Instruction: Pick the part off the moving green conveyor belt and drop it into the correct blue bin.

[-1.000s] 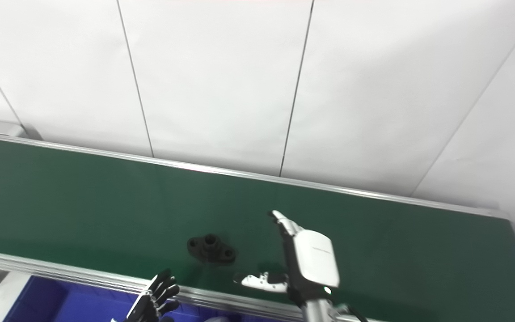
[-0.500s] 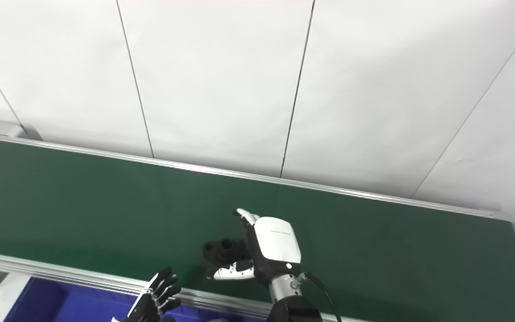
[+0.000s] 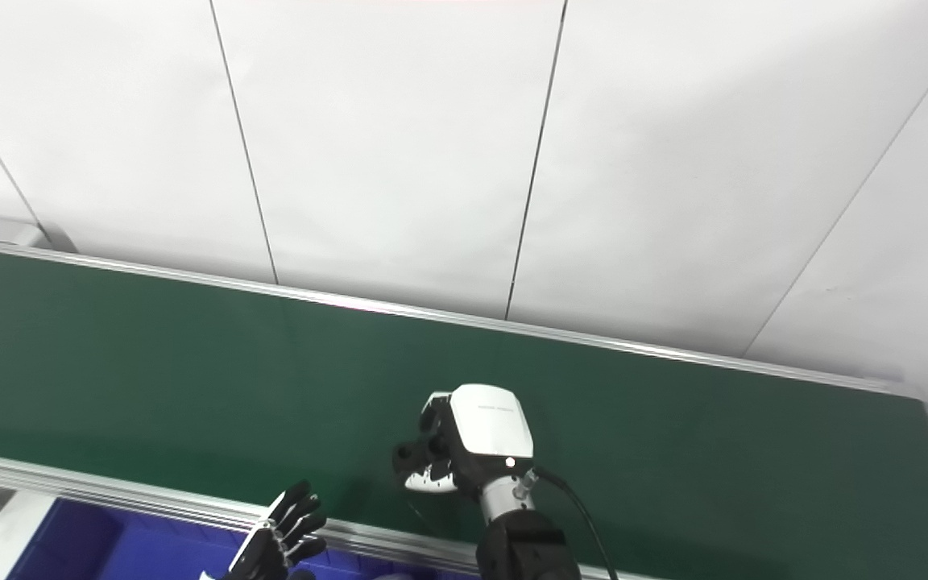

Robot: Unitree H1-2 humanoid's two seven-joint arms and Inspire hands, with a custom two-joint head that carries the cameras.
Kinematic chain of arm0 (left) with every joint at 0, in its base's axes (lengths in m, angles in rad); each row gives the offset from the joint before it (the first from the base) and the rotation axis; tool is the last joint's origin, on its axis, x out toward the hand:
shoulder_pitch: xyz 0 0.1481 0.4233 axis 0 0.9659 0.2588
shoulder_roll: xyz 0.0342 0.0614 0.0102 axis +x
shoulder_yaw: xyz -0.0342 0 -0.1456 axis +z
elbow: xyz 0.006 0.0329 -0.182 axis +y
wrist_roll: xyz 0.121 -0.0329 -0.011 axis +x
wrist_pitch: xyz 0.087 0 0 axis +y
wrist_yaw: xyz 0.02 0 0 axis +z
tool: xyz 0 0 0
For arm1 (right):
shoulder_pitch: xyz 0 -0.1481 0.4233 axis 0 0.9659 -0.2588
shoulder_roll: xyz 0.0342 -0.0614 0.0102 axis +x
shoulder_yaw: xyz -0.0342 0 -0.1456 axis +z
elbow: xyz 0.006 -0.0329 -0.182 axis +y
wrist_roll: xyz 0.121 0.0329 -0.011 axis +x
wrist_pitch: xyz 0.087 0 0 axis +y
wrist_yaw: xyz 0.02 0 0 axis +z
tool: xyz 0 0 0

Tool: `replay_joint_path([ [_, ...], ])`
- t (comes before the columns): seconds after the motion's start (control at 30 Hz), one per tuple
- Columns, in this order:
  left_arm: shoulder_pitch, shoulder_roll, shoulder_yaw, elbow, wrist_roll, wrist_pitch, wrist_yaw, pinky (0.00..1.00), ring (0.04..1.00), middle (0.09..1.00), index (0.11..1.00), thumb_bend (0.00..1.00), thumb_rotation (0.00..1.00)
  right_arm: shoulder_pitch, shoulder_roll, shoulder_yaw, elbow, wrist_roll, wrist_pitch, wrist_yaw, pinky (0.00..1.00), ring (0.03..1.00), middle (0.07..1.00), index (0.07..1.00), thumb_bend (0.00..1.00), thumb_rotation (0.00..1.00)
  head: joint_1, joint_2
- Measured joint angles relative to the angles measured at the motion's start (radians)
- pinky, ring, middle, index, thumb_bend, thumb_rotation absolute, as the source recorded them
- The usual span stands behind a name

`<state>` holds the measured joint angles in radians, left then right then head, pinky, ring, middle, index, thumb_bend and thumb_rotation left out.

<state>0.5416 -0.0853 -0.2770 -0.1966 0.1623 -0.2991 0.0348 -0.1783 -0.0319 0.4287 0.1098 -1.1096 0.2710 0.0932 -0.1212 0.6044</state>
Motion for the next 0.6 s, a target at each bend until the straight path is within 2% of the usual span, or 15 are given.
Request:
replay_joint_path([
  [0.17, 0.0, 0.0, 0.0, -0.002, 0.0, 0.003, 0.0, 0.78, 0.847, 0.879, 0.898, 0.49, 0.73, -0.017, -0.035, 0.028, -0.023, -0.011, 0.068, 0.094, 0.15, 0.226, 0.337, 0.49, 0.51, 0.13, -0.006, 0.008],
  [0.2, 0.0, 0.0, 0.0, -0.002, 0.0, 0.003, 0.0, 0.78, 0.846, 0.877, 0.898, 0.49, 0.73, -0.017, -0.041, 0.031, -0.028, -0.011, 0.073, 0.102, 0.17, 0.253, 0.417, 0.489, 0.52, 0.05, -0.006, 0.008],
  [0.3, 0.0, 0.0, 0.0, -0.003, -0.001, 0.004, 0.0, 0.78, 0.844, 0.873, 0.898, 0.5, 0.73, -0.024, -0.055, 0.042, -0.045, -0.011, 0.106, 0.14, 0.19, 0.272, 0.468, 0.489, 0.52, 0.0, -0.011, 0.011],
  [0.6, 0.0, 0.001, 0.0, -0.003, -0.001, 0.019, 0.0, 0.77, 0.837, 0.869, 0.898, 0.5, 0.73, -0.063, -0.096, 0.075, -0.087, -0.018, 0.155, 0.282, 0.25, 0.35, 0.481, 0.492, 0.52, 0.0, -0.02, 0.015],
])
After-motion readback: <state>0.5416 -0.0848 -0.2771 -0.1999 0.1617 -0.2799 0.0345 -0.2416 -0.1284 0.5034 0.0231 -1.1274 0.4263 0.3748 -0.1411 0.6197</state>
